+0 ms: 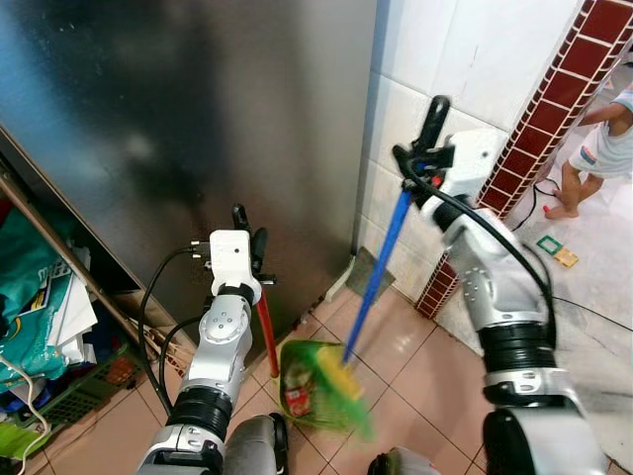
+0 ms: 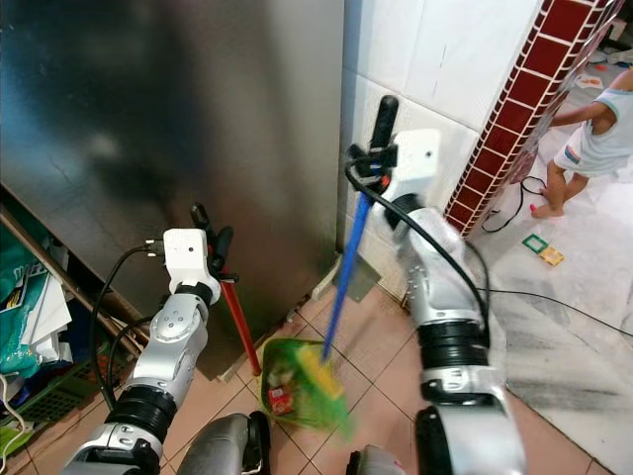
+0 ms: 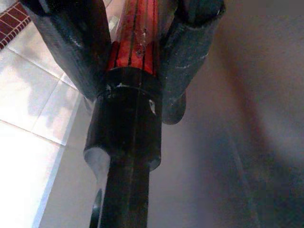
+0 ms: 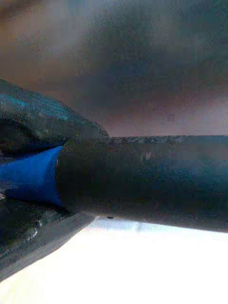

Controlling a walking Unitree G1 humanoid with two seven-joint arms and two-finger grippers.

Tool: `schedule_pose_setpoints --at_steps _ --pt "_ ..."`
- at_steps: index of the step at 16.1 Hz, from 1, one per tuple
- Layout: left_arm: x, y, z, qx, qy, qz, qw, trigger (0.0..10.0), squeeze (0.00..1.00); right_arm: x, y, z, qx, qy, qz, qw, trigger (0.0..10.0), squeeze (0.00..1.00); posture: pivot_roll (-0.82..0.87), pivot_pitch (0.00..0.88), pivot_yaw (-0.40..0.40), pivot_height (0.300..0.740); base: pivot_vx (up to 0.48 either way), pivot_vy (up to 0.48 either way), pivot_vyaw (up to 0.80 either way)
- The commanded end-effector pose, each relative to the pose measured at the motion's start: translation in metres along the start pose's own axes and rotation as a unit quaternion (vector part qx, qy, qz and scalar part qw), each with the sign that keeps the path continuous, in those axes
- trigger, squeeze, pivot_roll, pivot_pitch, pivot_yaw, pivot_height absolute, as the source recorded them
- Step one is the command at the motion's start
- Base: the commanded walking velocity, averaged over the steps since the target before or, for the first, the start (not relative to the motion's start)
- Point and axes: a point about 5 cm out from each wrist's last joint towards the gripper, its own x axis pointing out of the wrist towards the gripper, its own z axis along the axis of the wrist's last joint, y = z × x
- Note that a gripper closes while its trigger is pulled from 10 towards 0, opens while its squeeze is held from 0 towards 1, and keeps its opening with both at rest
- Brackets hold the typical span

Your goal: Sweep floor

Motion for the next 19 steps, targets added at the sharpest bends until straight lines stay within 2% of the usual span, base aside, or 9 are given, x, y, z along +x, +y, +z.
schedule_pose_setpoints --at_steps 1,6,10,12,14,15,16,18,19 --pt "-0.002 -0.005 -0.008 -0.003 0.024 -0.015 1.0 10.0 0.0 0.006 0.004 0.028 -0.022 -0.06 0.013 0.998 10.0 0.0 -0.09 0.035 0.053 0.74 0.0 0.0 0.0" --pt "-0.003 -0.003 -0.009 0.001 0.028 -0.023 0.999 10.0 0.0 0.003 -0.004 0.03 -0.068 -0.073 0.018 0.995 10.0 0.0 -0.08 0.024 0.049 0.74 0.0 0.0 0.0" --pt "-0.005 0.0 -0.009 0.0 0.026 -0.028 0.999 10.0 0.0 -0.005 -0.009 0.015 -0.076 -0.045 0.019 0.996 10.0 0.0 -0.08 0.027 0.052 0.74 0.0 0.0 0.0" --pt "-0.005 0.002 -0.009 0.002 0.026 -0.027 0.999 10.0 0.0 -0.009 -0.007 0.002 -0.053 -0.008 0.04 0.998 10.0 0.0 -0.09 0.035 0.05 0.74 0.0 0.0 0.0" --pt "-0.005 0.001 -0.009 0.001 0.027 -0.027 0.999 10.0 0.0 -0.01 0.0 0.001 -0.027 -0.007 0.063 0.998 10.0 0.0 -0.09 0.035 0.051 0.74 0.0 0.0 0.0" --pt "-0.005 0.001 -0.009 -0.001 0.028 -0.029 0.999 10.0 0.0 -0.009 0.004 0.003 -0.001 -0.014 0.077 0.997 10.0 0.0 -0.09 0.036 0.05 0.74 0.0 0.0 0.0" --pt "-0.005 0.001 -0.009 -0.001 0.027 -0.029 0.999 10.0 0.0 -0.008 0.005 0.007 -0.002 -0.024 0.08 0.997 10.0 0.0 -0.09 0.037 0.05 0.74 0.0 0.0 0.0" --pt "-0.006 0.002 -0.009 -0.004 0.028 -0.024 0.999 10.0 0.0 -0.006 0.0 0.019 0.034 -0.056 0.064 0.996 10.0 0.0 -0.09 0.036 0.05 0.74 0.0 0.0 0.0" --pt "-0.006 0.003 -0.01 -0.003 0.029 -0.024 0.999 10.0 0.0 -0.006 -0.001 0.02 0.031 -0.058 0.062 0.996 10.0 0.0 -0.09 0.036 0.05 0.74 0.0 0.0 0.0"
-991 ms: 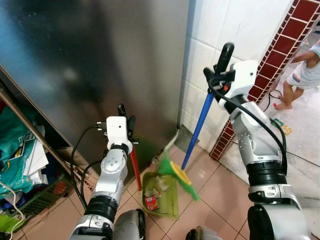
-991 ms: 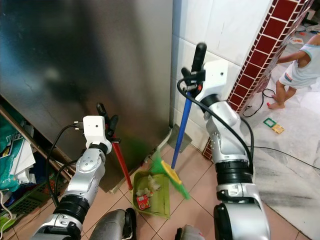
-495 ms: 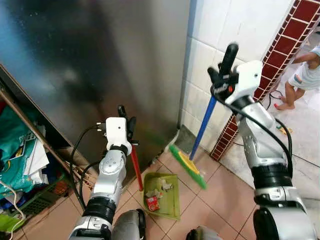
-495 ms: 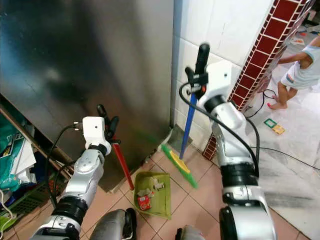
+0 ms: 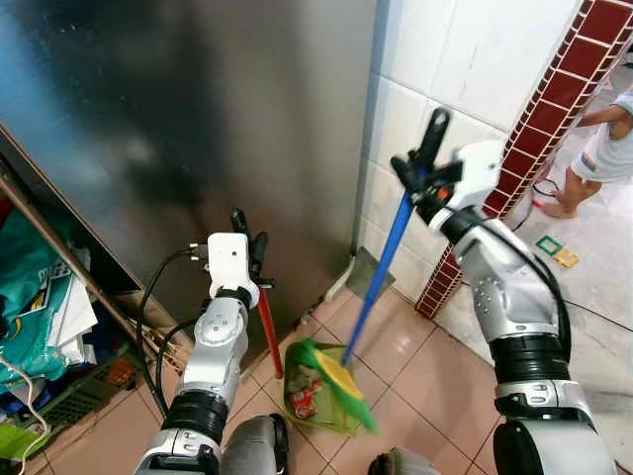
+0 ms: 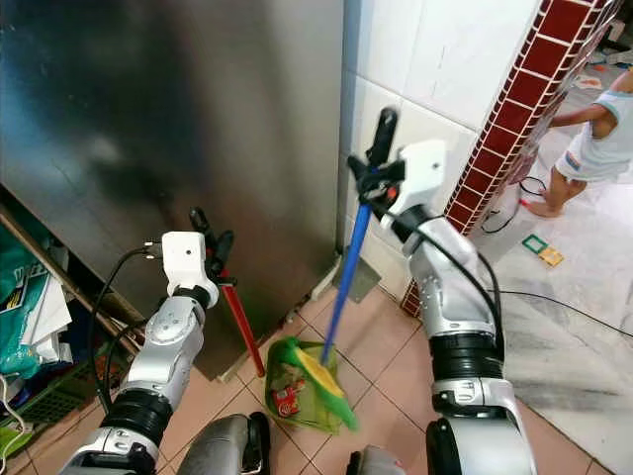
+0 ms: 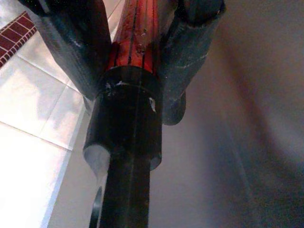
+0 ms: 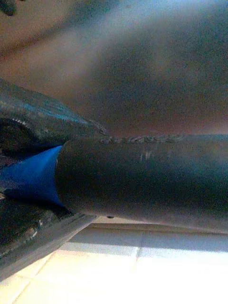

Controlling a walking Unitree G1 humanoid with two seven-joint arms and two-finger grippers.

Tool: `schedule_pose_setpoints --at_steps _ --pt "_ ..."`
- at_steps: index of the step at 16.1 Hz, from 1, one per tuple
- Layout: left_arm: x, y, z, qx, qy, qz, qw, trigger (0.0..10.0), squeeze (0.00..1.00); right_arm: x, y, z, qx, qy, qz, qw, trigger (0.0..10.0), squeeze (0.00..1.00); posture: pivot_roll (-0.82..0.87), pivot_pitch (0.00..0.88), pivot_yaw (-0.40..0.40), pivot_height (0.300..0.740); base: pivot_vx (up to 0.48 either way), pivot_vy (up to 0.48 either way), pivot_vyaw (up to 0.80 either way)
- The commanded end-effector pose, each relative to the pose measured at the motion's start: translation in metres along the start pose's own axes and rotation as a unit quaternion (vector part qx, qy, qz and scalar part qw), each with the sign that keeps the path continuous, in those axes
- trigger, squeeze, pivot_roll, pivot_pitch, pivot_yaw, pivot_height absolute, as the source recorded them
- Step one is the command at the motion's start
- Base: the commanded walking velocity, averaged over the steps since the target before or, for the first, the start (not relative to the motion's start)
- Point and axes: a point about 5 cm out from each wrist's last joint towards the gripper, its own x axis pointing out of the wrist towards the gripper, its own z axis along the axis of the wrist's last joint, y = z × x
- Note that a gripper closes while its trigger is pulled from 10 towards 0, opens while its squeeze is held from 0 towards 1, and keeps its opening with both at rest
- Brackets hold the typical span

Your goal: Sweep floor

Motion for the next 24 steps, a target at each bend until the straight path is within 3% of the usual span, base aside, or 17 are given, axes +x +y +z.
schedule_pose_setpoints --at_steps 1,5,9,12,15,18,24 --pt "-0.003 0.0 -0.007 -0.001 0.021 -0.007 1.0 10.0 0.0 0.006 -0.004 0.03 -0.022 -0.064 -0.006 0.998 10.0 0.0 -0.09 0.036 0.05 0.74 0.0 0.0 0.0" --pt "-0.003 -0.001 -0.008 0.0 0.024 -0.009 1.0 10.0 0.0 0.003 -0.024 0.045 -0.089 -0.088 -0.057 0.991 10.0 0.0 -0.09 0.031 0.051 0.74 0.0 0.0 0.0" --pt "-0.003 -0.002 -0.009 -0.001 0.026 -0.013 1.0 10.0 0.0 0.001 -0.031 0.043 -0.105 -0.078 -0.067 0.989 10.0 0.0 -0.09 0.031 0.05 0.74 0.0 0.0 0.0" --pt "-0.006 -0.002 -0.009 -0.013 0.028 -0.015 0.999 10.0 0.0 -0.007 -0.04 0.016 -0.151 -0.023 -0.131 0.98 10.0 0.0 -0.09 0.029 0.046 0.74 0.0 0.0 0.0" --pt "-0.011 -0.006 -0.002 -0.065 0.02 -0.055 0.996 10.0 0.0 -0.03 -0.042 -0.022 -0.14 0.016 -0.211 0.967 10.0 0.0 -0.08 0.017 0.045 0.74 0.0 0.0 0.0" --pt "-0.015 -0.003 -0.002 -0.058 0.03 -0.079 0.995 10.0 0.0 -0.041 -0.039 -0.053 -0.132 0.055 -0.263 0.954 10.0 0.0 -0.08 0.007 0.053 0.74 0.0 0.0 -0.8" --pt "-0.018 -0.011 0.002 -0.025 0.029 -0.129 0.991 10.0 0.0 -0.051 -0.038 -0.072 -0.146 0.085 -0.301 0.939 10.0 0.0 -0.08 0.0 0.049 0.74 0.0 0.0 -0.8"
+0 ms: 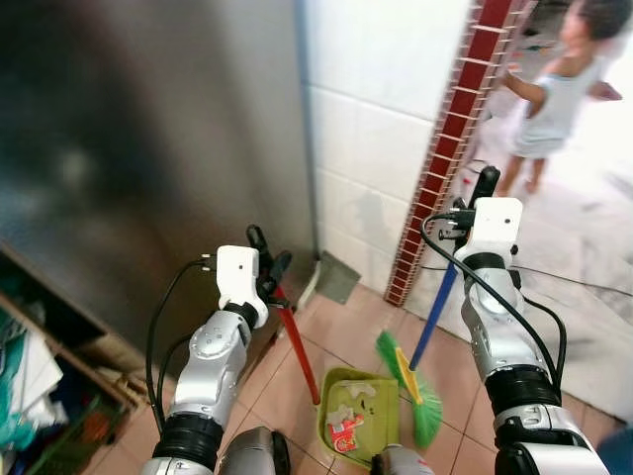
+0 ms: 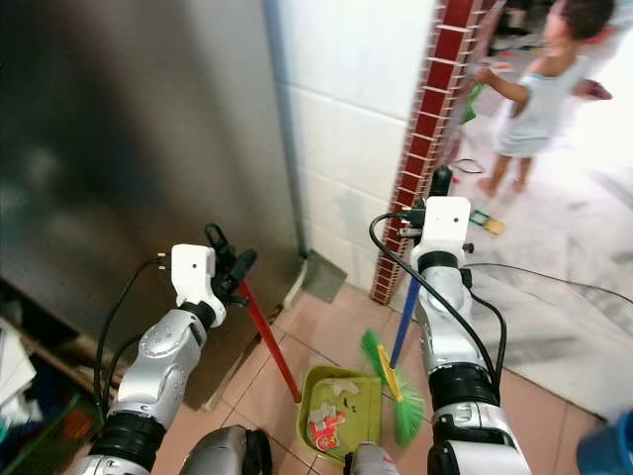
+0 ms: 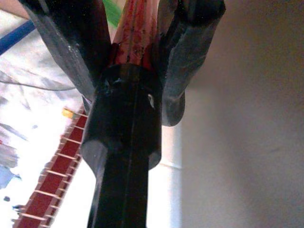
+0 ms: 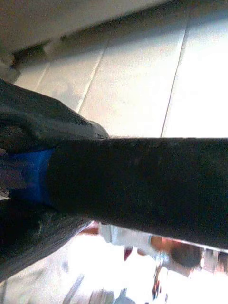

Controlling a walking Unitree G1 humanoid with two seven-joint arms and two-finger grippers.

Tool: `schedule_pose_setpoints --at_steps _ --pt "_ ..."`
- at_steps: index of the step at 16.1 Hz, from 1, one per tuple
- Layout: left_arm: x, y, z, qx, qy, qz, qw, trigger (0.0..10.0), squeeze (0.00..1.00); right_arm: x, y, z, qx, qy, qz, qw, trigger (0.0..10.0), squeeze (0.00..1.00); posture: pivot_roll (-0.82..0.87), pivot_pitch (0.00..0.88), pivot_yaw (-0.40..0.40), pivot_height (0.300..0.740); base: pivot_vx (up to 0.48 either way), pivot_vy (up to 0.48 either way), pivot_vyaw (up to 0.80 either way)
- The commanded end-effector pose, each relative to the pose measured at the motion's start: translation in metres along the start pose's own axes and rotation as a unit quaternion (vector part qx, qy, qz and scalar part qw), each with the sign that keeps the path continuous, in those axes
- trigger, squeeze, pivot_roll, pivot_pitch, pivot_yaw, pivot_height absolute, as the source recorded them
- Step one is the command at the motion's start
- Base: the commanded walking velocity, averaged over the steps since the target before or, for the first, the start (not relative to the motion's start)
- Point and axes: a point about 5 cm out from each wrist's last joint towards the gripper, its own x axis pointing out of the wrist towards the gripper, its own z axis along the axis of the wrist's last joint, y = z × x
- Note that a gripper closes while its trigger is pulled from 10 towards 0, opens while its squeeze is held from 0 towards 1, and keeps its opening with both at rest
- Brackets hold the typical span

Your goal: Sweep floor

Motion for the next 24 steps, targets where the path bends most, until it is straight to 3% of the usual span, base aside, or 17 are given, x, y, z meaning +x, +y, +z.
schedule_pose_setpoints --at_steps 1,8,10,11,12,15,20,24 --pt "0.0 -0.002 0.006 0.021 -0.01 -0.018 1.0 10.0 0.0 -0.003 -0.005 -0.011 -0.026 0.021 -0.013 0.999 10.0 0.0 -0.08 0.0 0.048 0.74 0.0 0.0 -0.8" --pt "-0.002 -0.001 0.007 0.018 -0.007 -0.029 0.999 10.0 0.0 -0.001 -0.009 -0.017 -0.027 0.039 -0.039 0.998 10.0 0.0 -0.09 0.0 0.058 0.74 0.0 0.0 -0.8" --pt "-0.001 0.001 0.012 0.023 -0.015 -0.025 0.999 10.0 0.0 0.0 -0.01 -0.016 -0.027 0.039 -0.043 0.998 10.0 0.0 -0.09 0.0 0.057 0.74 0.0 0.0 0.0" --pt "-0.001 0.007 0.019 0.038 -0.036 0.005 0.999 10.0 0.0 0.001 -0.011 -0.016 -0.031 0.038 -0.045 0.998 10.0 0.0 -0.09 0.0 0.056 0.74 0.0 0.0 0.0" --pt "0.0 0.023 0.031 0.044 -0.066 0.063 0.995 10.0 0.0 0.001 -0.014 -0.016 -0.034 0.038 -0.048 0.998 10.0 0.0 -0.09 0.0 0.056 0.74 0.0 0.0 0.0" --pt "0.001 0.039 0.038 0.032 -0.072 0.103 0.991 10.0 0.0 -0.001 -0.017 -0.019 -0.036 0.042 -0.05 0.997 10.0 0.0 -0.09 0.002 0.053 0.74 0.0 0.0 0.0" --pt "0.003 0.037 0.038 0.032 -0.071 0.102 0.992 10.0 0.0 0.0 -0.015 -0.018 -0.036 0.042 -0.046 0.997 10.0 0.0 -0.09 0.004 0.05 0.74 0.0 0.0 0.0" --pt "0.003 0.035 0.036 0.029 -0.065 0.099 0.992 10.0 0.0 0.001 -0.016 -0.019 -0.04 0.043 -0.045 0.997 10.0 0.0 -0.09 0.004 0.048 0.74 -0.33 0.0 0.0"
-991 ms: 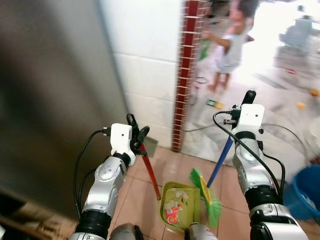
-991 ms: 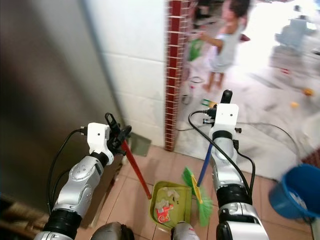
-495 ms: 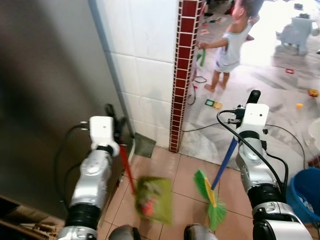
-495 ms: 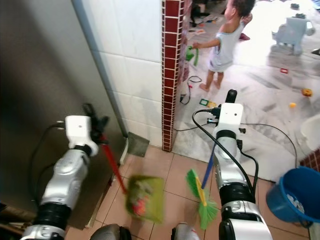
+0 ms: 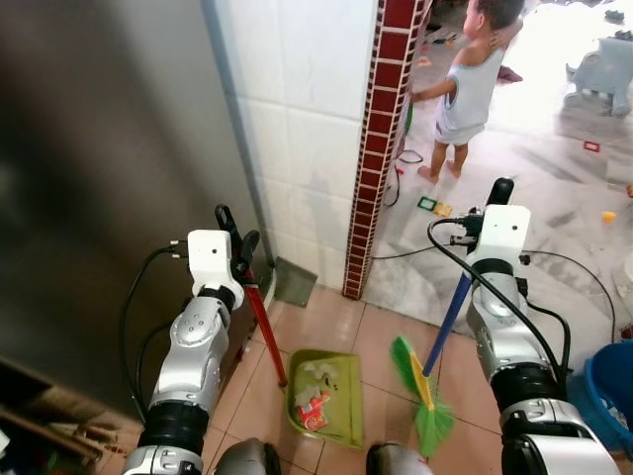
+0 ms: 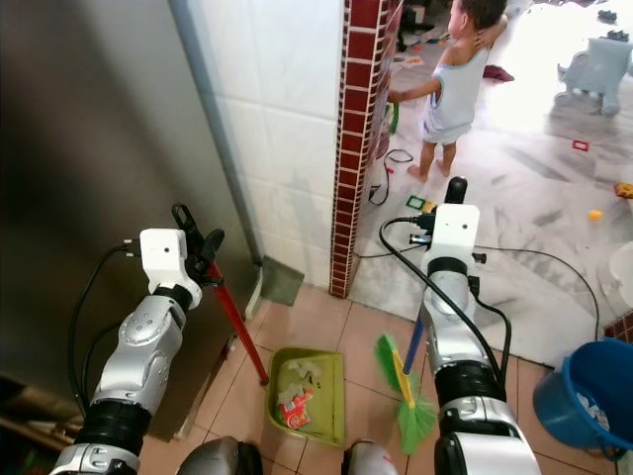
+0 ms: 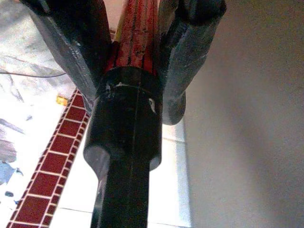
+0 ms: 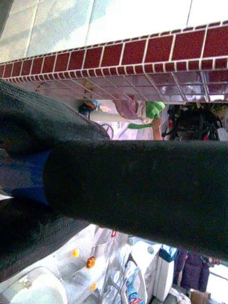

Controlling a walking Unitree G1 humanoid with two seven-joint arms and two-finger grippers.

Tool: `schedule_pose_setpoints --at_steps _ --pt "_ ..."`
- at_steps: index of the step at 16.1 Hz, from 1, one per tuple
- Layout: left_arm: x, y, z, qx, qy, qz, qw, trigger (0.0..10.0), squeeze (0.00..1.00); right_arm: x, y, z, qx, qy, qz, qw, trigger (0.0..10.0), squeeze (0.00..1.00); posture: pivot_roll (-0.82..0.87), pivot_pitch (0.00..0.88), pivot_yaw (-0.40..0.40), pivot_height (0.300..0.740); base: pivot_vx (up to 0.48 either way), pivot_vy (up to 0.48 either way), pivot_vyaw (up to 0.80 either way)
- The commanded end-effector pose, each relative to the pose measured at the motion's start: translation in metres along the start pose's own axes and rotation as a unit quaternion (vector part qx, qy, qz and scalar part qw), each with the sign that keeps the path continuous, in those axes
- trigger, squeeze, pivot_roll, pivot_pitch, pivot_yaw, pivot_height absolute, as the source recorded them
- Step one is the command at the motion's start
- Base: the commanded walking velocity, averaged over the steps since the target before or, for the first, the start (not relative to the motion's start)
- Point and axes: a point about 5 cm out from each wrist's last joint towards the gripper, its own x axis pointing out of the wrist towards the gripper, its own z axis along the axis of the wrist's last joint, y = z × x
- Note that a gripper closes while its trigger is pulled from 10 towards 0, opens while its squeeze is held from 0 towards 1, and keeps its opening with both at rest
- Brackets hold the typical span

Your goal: Sweep floor

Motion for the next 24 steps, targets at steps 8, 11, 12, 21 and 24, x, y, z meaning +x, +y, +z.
schedule_pose_setpoints --at_steps 8,11,12,21,24 --pt "0.004 0.0 0.01 0.002 -0.019 -0.003 1.0 10.0 0.0 -0.002 -0.007 -0.012 -0.026 0.026 0.0 0.999 10.0 0.0 -0.09 0.005 0.048 0.74 -0.385 0.0 0.0" --pt "0.004 0.0 0.009 0.001 -0.017 -0.005 1.0 10.0 0.0 -0.002 -0.007 -0.012 -0.027 0.027 0.0 0.999 10.0 0.0 -0.1 0.003 0.048 0.74 -0.334 0.0 0.0" --pt "0.004 0.0 0.009 -0.001 -0.017 -0.007 1.0 10.0 0.0 -0.003 -0.007 -0.013 -0.027 0.027 0.0 0.999 10.0 0.0 -0.1 0.002 0.048 0.74 0.0 0.0 0.0" --pt "0.008 0.008 0.019 -0.058 -0.041 0.012 0.997 10.0 0.0 -0.003 -0.011 -0.016 -0.036 0.033 -0.002 0.999 10.0 0.0 -0.1 0.003 0.044 0.74 0.0 0.0 -0.47" --pt "0.011 0.013 0.029 -0.072 -0.057 0.022 0.996 10.0 0.0 -0.003 -0.011 -0.016 -0.04 0.034 0.0 0.999 10.0 0.0 -0.1 0.002 0.042 0.74 0.0 0.0 -0.8"
